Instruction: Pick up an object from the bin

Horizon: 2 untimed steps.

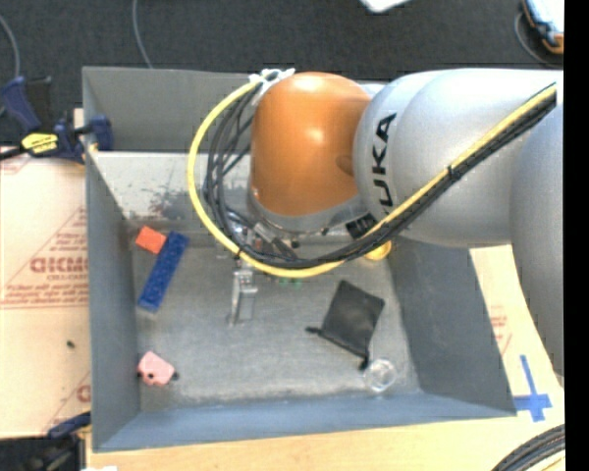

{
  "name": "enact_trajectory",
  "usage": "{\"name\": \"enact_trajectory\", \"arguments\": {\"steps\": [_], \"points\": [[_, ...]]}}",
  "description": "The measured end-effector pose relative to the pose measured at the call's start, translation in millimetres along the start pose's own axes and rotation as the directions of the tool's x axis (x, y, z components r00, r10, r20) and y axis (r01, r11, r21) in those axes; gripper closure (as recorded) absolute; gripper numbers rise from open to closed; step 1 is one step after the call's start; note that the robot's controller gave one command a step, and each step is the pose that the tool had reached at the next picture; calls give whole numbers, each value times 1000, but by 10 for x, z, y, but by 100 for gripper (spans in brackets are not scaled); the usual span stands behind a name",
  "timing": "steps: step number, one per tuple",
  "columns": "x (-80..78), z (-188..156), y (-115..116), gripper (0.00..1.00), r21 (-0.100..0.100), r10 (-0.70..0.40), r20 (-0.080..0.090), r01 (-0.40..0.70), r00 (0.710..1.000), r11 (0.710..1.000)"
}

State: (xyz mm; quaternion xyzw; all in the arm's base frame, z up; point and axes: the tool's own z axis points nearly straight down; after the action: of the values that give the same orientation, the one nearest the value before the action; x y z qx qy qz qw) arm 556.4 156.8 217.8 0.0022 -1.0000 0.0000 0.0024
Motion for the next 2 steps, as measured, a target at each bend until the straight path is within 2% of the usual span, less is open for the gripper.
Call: {"name": "enact_trajectory", "arguments": {"steps": [1,2], "points": [[-15,-49,-11,0,-1,5,8,-5,1000,1000],[-503,918,420,0,1,-284,11,284,959,959]]}}
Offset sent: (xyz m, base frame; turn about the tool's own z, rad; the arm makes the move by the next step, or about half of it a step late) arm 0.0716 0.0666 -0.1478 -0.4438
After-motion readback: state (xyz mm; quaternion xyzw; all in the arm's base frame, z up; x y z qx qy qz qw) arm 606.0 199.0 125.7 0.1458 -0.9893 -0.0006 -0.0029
